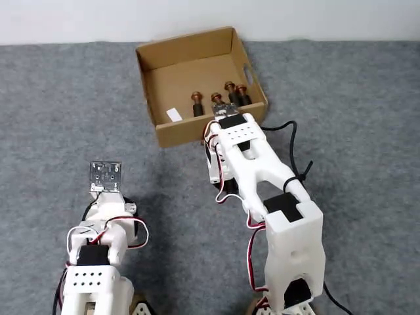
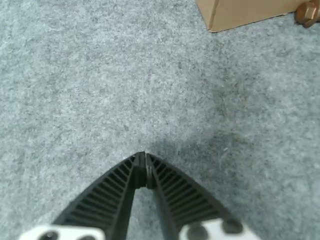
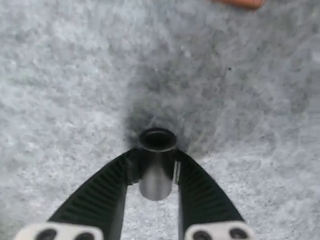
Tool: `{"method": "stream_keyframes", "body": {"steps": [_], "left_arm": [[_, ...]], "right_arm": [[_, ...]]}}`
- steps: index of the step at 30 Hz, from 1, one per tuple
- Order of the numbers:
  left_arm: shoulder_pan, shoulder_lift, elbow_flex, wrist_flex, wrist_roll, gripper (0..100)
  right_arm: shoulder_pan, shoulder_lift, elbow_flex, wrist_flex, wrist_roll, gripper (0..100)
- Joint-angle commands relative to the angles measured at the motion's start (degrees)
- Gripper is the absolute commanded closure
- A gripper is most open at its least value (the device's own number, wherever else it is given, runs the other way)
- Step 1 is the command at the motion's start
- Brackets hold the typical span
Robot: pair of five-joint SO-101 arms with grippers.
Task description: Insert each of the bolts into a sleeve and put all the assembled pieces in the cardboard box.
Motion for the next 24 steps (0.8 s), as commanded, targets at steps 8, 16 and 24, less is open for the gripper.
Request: {"method": "stream_keyframes", "body": {"steps": [8,16,24], "left_arm": [[-0.1,-0.7,-0.6,-1.6,-0.3,99],[0.4,-0.7,-0.6,-1.8,-0.3,99],[0.9,-0.7,-0.5,-2.8,-0.1,99]], "right_arm": [[-0.5,-16.9,-4.2,8.3,-0.9,99.1],[0.1,-37.4,-3.0,17.7,-8.7,99.1],[9.9,-59.3,14.2,15.4,-11.8,99.1]]}}
